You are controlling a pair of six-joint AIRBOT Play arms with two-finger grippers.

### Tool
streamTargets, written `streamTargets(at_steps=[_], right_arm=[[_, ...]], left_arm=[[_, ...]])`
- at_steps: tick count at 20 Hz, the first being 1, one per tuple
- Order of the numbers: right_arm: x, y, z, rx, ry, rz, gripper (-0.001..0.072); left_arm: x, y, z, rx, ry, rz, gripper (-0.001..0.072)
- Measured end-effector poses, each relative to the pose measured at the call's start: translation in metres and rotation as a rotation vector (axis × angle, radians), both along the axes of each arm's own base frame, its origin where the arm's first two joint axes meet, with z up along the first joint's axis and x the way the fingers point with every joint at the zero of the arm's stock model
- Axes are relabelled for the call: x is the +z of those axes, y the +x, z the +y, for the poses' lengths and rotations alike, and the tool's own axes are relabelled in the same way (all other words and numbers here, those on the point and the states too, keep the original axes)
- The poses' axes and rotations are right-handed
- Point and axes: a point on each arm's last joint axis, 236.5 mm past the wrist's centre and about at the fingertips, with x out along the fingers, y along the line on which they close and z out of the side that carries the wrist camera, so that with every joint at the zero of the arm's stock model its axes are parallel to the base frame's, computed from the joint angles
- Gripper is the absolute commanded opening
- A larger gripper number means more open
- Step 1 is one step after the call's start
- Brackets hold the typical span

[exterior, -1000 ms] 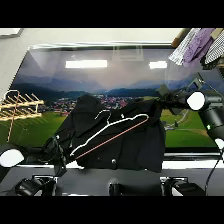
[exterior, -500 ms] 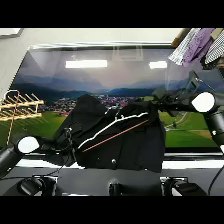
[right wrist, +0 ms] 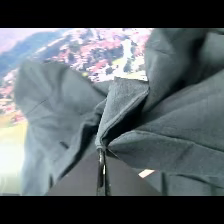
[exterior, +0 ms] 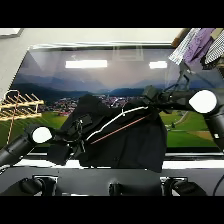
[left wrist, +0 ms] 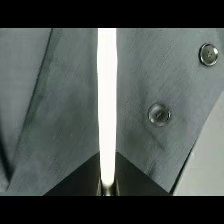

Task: Fold the clothes and pants, and hang the long-sleeved shirts on hangers.

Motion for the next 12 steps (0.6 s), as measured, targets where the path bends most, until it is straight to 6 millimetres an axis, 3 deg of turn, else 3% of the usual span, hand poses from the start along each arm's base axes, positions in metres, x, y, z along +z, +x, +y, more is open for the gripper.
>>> streamTargets(at_steps=[4,8,12], right_arm=[[0.032,-0.005,-0.005,-0.006,-0.014,-0.034,0.0044],[0.04,-0.004,-0.028,-0.068,-0.088,-0.044,0.0044],[0.046,0.005,-0.042,-0.13,-0.114,-0.076,0.0044]], left_arm=[[-0.001,0.015,-0.007,0.026,0.01,-0.004,0.0025],[0.006,0.029,-0.003,0.093,0.04,-0.007,0.0024],[0.013,0.027,0.002,0.125,0.074,0.027,0.0024]])
